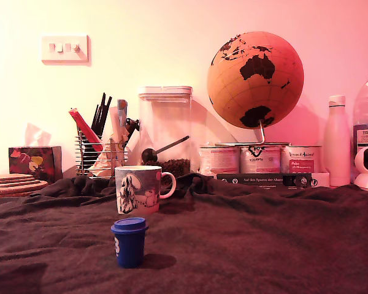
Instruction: Pick up the coffee capsules on the table and drop them inside the coffee cup
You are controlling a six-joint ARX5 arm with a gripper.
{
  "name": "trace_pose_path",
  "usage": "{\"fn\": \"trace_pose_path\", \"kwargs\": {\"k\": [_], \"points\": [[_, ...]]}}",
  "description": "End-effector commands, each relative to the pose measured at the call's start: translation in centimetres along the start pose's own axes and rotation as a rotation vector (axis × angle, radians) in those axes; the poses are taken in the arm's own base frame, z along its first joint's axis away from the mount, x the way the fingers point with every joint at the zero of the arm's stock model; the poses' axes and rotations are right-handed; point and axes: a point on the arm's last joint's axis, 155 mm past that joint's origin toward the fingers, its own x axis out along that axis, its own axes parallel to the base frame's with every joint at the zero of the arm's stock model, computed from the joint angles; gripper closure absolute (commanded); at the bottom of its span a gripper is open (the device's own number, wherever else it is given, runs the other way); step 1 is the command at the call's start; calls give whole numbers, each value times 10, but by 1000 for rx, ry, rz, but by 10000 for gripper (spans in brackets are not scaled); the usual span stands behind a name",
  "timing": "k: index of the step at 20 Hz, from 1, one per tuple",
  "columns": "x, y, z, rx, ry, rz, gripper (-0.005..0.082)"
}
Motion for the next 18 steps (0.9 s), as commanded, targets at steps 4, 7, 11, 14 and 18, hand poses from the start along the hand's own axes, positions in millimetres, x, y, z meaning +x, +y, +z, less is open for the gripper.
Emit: {"fn": "trace_pose_path", "kwargs": {"k": [4, 7, 11, 14, 18], "points": [[1, -23, 2, -39, -22, -129, 788], [0, -30, 1, -38, -15, -165, 788], [-3, -43, -1, -36, -2, -238, 788], [-6, -55, -4, -33, 11, -305, 788], [-9, -71, -12, -29, 49, -379, 787]]}}
